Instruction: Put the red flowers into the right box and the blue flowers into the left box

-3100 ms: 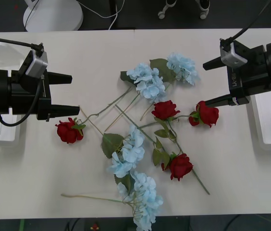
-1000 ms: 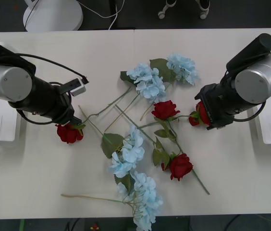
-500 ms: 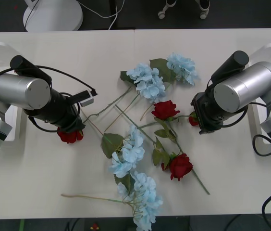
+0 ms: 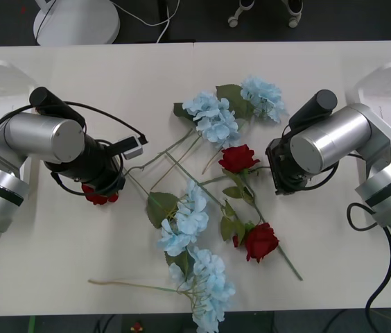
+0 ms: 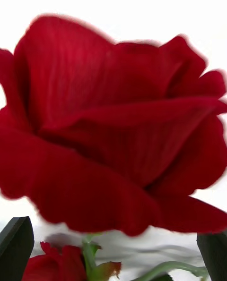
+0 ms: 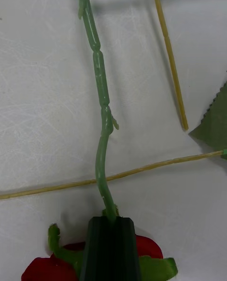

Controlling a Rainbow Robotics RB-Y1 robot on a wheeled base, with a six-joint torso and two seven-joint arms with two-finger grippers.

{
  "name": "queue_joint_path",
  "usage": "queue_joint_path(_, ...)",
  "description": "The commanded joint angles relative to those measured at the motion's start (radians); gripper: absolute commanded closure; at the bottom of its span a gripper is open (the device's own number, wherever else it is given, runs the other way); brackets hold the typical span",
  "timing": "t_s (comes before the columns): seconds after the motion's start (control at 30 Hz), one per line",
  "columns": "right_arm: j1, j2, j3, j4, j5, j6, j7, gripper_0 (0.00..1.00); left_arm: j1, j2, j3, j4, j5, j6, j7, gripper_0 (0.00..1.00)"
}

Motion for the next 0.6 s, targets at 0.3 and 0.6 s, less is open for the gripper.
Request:
queue_joint_path(0.3, -0.034, 0.058, 0.013, 0.048, 0.029, -0.031, -0.040, 0.00, -0.046, 0.030, 0.048, -0.023, 0.076, 0.059, 0.431, 1.00)
queue_joint_path(0.6, -0.034, 0.067, 0.016, 0.067, 0.047, -0.041, -0.042, 0.20, -0.046, 0.087, 0.159, -0.024, 0.178, 0.130, 0.692, 1.00)
